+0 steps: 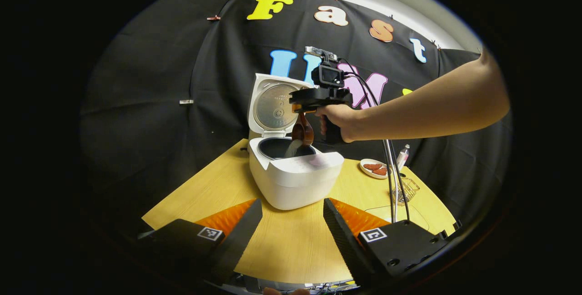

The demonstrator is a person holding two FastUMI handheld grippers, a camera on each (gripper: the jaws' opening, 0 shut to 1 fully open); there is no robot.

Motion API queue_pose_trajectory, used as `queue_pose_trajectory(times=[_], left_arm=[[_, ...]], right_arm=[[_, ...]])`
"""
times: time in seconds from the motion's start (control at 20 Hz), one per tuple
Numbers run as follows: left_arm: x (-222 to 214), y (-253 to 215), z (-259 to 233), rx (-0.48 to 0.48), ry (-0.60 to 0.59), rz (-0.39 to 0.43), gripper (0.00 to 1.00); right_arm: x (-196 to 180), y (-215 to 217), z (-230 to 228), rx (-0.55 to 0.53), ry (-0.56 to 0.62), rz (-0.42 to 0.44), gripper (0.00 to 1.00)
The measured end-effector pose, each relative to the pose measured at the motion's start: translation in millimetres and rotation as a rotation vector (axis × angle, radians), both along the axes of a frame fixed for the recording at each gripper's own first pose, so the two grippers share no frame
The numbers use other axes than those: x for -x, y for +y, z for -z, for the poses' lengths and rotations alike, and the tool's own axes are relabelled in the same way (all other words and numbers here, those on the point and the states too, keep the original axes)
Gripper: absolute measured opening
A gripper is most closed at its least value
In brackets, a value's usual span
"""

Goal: Close the left gripper, press the button to open the rice cooker; take a wooden spoon from the chopstick holder with the right hand, scoop a spoonful of rice and pour it into the rice cooker, then put the wooden spoon back into the chopstick holder.

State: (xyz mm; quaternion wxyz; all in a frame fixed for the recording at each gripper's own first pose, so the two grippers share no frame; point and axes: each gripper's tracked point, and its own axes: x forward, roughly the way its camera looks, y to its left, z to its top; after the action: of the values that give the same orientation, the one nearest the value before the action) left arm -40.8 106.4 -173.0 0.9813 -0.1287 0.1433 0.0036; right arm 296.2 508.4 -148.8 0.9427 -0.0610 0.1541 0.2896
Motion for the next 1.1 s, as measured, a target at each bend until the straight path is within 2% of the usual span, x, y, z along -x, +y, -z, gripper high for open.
queue_pose_trajectory(times=[0.2, 0.7, 0.75, 0.85, 0.9, 1.1], left_arm=[[1, 4, 3, 0.005, 0.003, -0.013, 0.94], [0, 2, 2, 0.017, 0.002, -0.015, 0.94], [1, 1, 2, 0.016, 0.001, -0.013, 0.94], [0, 0, 1, 0.017, 0.0, -0.014, 0.94], [-1, 0, 2, 0.02, 0.002, -0.016, 0.94], [0, -2, -5, 0.024, -0.007, -0.015, 0.94]], right_arm=[[11, 15, 5, 0.154, -0.106, -0.104, 0.06], [35, 31, 12, 0.383, -0.298, -0.269, 0.06], [37, 30, 13, 0.365, -0.282, -0.264, 0.06], [33, 28, 10, 0.256, -0.199, -0.202, 0.09], [29, 23, 7, 0.204, -0.158, -0.163, 0.05], [15, -2, -2, 0.025, 0.002, -0.055, 0.06]])
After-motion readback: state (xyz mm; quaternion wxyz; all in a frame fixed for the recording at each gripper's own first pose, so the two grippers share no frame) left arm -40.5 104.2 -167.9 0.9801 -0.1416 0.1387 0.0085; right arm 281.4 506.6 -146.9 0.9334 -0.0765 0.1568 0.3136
